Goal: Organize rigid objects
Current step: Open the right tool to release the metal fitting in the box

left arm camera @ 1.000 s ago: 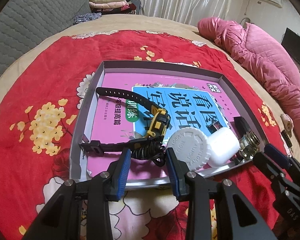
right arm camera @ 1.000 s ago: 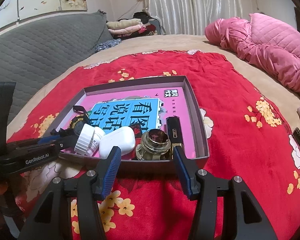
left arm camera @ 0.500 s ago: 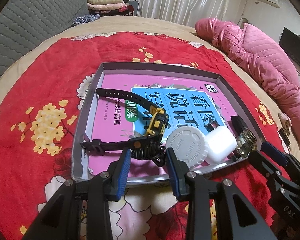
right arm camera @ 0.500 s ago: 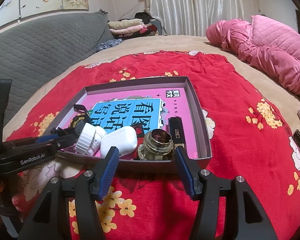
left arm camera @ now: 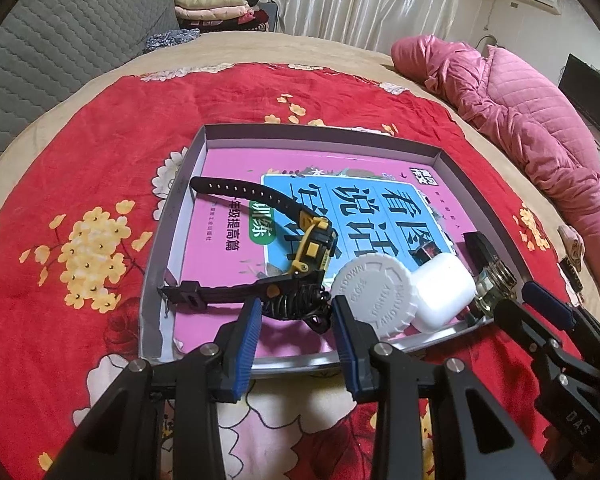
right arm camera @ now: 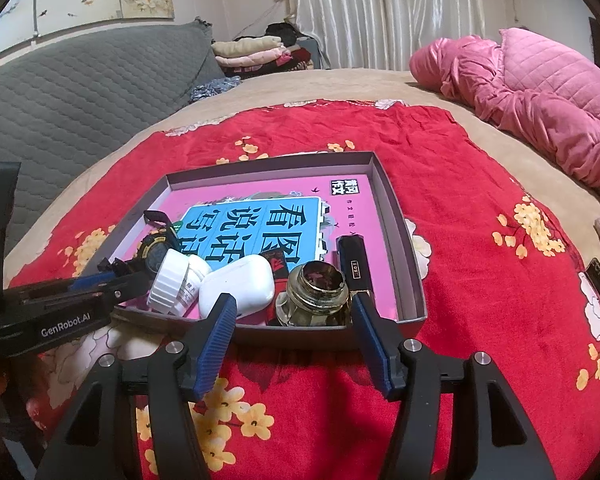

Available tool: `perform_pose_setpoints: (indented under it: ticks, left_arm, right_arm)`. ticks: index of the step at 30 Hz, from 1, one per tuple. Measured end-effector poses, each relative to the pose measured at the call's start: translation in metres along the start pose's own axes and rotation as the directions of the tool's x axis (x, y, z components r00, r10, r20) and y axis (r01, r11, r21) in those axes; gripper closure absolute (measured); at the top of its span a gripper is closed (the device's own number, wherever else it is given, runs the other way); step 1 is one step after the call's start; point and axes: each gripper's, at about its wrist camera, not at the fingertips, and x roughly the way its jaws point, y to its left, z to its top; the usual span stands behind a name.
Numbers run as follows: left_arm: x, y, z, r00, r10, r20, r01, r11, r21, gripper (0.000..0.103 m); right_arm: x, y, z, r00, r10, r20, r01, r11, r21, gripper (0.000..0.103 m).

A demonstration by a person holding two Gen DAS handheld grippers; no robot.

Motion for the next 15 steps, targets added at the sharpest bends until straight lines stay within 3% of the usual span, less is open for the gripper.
perform_pose_setpoints:
  ticks: [15]
  left_arm:
    - [-0.003,-0.0014,0.0006,1.0,-0.003,0.003,0.003,1.0,0.013,0.067]
  right_arm:
    - [0.0008,0.0011,0.0007,1.0,-0.001,-0.002,0.001,1.0,-0.004,0.04]
